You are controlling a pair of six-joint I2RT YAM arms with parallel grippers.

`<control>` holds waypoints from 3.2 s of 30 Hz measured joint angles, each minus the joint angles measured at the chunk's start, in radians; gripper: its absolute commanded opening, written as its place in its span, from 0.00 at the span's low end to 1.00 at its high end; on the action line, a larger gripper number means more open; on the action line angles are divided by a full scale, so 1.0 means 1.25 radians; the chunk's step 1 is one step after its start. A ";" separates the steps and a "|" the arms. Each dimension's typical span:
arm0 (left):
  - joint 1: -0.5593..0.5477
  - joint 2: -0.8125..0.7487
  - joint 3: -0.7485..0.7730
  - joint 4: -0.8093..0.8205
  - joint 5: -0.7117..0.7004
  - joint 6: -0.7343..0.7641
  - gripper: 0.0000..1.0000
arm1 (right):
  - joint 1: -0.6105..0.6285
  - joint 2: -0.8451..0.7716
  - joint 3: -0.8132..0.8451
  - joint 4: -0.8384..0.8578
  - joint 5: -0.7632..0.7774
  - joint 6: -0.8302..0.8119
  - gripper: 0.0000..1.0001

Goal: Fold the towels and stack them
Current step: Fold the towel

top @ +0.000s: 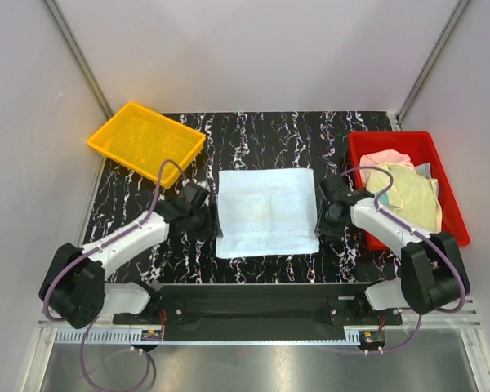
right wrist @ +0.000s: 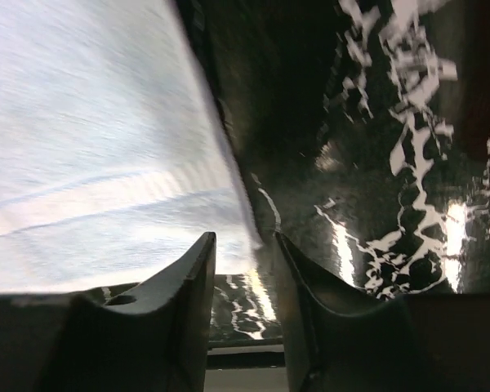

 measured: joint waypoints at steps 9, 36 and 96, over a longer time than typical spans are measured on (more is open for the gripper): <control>0.123 0.217 0.380 0.046 -0.030 0.191 0.52 | -0.097 0.167 0.337 0.068 -0.135 -0.207 0.52; 0.255 0.797 0.896 -0.080 0.235 0.647 0.48 | -0.276 0.816 0.997 -0.160 -0.592 -0.765 0.47; 0.267 0.937 1.126 -0.272 0.294 0.771 0.00 | -0.275 0.899 1.139 -0.227 -0.626 -0.827 0.00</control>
